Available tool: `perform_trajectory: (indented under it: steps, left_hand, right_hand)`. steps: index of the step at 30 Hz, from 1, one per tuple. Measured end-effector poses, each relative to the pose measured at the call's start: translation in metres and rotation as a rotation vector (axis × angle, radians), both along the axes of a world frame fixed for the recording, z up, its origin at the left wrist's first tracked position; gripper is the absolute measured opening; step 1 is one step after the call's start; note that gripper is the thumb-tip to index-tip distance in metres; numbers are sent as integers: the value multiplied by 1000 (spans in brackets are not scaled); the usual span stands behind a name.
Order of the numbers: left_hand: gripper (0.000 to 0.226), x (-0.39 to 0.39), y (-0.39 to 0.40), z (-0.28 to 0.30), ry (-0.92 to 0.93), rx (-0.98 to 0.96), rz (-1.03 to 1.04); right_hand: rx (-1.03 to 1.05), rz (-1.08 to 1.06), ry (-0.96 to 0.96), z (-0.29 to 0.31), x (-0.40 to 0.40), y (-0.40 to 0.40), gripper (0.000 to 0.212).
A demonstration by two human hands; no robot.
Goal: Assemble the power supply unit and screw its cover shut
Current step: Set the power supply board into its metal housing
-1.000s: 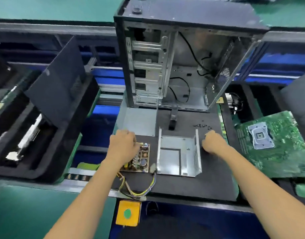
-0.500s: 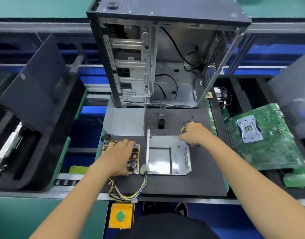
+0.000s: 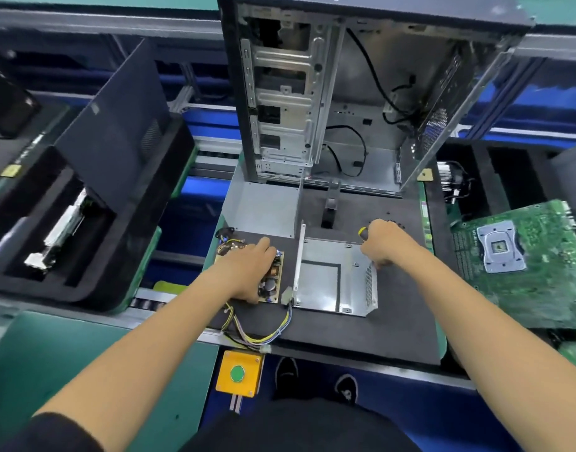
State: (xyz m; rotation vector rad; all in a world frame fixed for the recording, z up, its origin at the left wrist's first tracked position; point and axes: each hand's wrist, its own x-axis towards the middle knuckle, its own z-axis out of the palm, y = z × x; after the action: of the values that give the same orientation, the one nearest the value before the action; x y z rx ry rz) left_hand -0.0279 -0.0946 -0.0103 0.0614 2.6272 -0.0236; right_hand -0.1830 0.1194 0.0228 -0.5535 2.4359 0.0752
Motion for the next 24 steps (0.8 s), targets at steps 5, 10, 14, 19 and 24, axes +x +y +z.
perform_trajectory:
  steps: [5, 10, 14, 19, 24]
  left_hand:
    - [84, 5, 3, 1, 49, -29, -4]
    - [80, 8, 0, -3, 89, 61, 37]
    - [78, 6, -6, 8, 109, 142, 100]
    - [93, 7, -19, 41, 165, 334, 177]
    - [97, 2, -16, 97, 214, 392, 101]
  right_hand:
    - [-3, 5, -10, 0, -2, 0, 28]
    - [-32, -27, -19, 3, -1, 8, 28]
    - [5, -9, -30, 9, -1, 13, 32]
    - [5, 0, -26, 9, -2, 17, 23]
    - [-35, -56, -40, 7, -2, 18, 21]
